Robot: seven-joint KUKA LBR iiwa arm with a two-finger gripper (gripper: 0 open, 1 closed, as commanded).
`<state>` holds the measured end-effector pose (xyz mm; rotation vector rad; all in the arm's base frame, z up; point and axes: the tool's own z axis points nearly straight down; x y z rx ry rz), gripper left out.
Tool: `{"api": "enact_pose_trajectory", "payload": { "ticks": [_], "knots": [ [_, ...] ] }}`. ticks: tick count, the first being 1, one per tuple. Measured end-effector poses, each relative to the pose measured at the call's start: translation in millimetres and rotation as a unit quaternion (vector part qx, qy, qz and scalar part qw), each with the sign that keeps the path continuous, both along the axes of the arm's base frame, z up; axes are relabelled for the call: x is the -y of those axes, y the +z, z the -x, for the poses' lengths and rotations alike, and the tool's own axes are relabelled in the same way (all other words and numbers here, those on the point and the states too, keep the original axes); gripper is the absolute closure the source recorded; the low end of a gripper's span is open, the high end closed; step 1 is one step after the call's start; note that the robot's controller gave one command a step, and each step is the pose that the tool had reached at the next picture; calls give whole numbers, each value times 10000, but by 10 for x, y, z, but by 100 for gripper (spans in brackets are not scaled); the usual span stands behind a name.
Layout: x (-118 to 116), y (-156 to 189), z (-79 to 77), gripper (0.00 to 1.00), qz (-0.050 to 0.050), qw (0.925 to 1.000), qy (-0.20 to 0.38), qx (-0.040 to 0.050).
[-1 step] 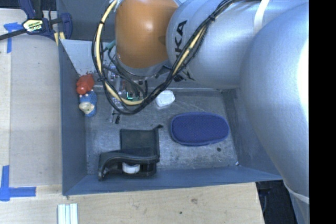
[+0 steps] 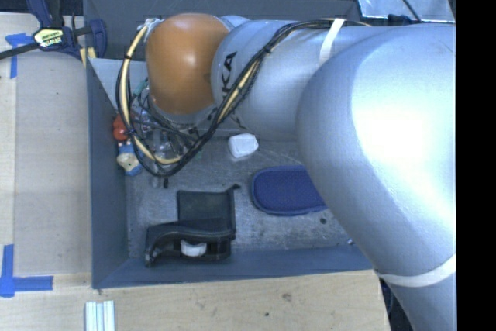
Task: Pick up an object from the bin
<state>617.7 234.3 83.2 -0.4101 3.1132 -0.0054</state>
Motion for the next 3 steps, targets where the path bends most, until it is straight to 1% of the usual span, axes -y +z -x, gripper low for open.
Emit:
{"api": "enact_pose_trajectory", "payload": {
  "ticks": [1, 2, 3],
  "knots": [
    [-8, 20, -5, 100, -14, 10000, -7, 8],
    [6, 7, 6, 0, 4, 10000, -10, -16],
    [-9, 12, 3, 100, -14, 10000, -8, -7]
  ]
}}
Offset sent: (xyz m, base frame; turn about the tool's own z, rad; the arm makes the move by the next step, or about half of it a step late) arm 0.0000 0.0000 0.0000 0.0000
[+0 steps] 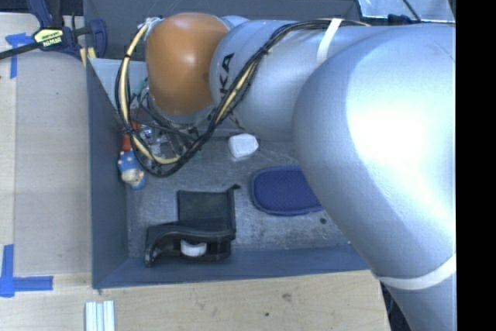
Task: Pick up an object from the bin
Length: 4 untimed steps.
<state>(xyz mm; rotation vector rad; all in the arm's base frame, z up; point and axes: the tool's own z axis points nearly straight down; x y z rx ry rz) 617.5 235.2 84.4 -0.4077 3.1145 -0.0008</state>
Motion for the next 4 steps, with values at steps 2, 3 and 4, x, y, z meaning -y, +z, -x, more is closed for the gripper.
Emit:
{"api": "enact_pose_trajectory", "payload": {
  "ticks": [2, 3, 4],
  "knots": [
    [-45, -99, 46, 0, 20, 9907, 1358, 22],
    [-37, -125, -17, 0, 28, 9139, 4060, 34],
    [-90, -63, 250, 0, 0, 7829, 6221, -3]
  ]
}}
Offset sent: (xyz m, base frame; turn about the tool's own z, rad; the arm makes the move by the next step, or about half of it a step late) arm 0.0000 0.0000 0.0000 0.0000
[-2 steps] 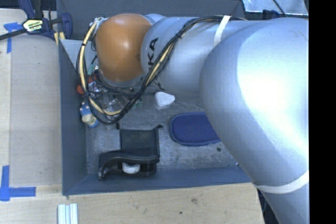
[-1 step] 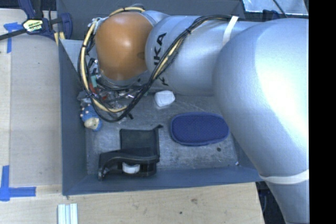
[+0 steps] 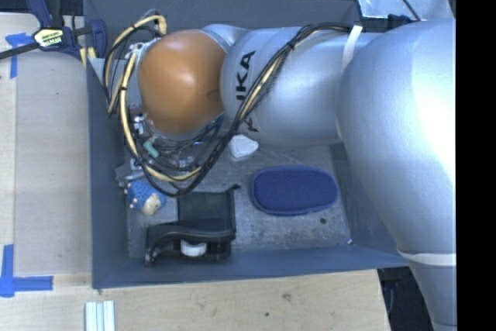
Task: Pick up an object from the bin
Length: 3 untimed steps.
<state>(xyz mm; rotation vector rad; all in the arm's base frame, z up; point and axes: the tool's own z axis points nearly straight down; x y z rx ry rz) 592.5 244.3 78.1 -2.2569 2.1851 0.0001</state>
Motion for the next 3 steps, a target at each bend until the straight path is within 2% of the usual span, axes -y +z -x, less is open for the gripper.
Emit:
{"api": "enact_pose_trajectory", "payload": {
  "ticks": [1, 2, 3],
  "knots": [
    [133, -76, 86, 0, -10, 9982, -592, 3],
    [-12, -79, 423, 0, -6, 9884, 1522, -2],
    [-2, -79, 417, 100, -3, 9887, 1497, -9]
  ]
}}
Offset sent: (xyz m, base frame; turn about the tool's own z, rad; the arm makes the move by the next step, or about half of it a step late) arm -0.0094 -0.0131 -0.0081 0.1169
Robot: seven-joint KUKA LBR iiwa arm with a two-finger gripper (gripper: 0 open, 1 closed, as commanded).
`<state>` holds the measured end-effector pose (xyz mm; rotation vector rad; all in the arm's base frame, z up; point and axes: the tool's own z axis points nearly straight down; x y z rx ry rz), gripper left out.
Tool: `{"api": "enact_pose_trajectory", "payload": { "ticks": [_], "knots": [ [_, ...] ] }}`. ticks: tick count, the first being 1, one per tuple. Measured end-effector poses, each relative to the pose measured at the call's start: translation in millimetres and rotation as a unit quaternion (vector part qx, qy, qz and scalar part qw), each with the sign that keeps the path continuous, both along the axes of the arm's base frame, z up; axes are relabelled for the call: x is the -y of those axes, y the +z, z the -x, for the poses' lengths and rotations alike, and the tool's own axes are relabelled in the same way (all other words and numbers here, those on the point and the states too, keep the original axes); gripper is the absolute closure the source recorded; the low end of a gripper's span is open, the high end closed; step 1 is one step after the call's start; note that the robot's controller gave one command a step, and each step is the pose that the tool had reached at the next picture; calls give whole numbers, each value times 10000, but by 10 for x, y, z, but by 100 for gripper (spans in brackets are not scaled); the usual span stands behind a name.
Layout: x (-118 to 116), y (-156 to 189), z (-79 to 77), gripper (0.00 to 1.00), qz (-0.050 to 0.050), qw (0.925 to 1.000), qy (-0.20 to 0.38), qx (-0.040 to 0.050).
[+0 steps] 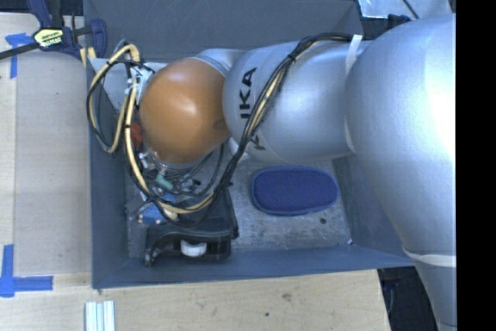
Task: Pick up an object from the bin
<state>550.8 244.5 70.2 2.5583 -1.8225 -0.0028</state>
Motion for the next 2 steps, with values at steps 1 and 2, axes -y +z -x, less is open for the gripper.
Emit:
{"api": "enact_pose_trajectory", "payload": {
  "ticks": [1, 2],
  "knots": [
    [27, 960, -42, 100, -24, 9998, -171, 53],
    [-2, 1644, -98, 100, -26, 9998, -183, 53]
  ]
}}
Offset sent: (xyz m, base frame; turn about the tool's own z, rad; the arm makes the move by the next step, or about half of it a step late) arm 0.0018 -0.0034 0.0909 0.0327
